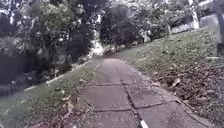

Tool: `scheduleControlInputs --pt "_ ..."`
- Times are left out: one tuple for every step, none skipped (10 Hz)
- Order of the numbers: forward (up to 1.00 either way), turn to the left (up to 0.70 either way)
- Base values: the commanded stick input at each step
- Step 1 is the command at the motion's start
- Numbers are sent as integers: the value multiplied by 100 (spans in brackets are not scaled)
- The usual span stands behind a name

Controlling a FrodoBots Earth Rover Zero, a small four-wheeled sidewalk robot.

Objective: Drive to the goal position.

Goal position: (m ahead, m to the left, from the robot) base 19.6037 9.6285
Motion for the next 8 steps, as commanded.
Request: scheduleControlInputs --pt "85 0" --pt "85 0" --pt "85 0" --pt "85 -2" --pt "85 0" --pt "85 0" --pt "85 0" --pt "85 0"
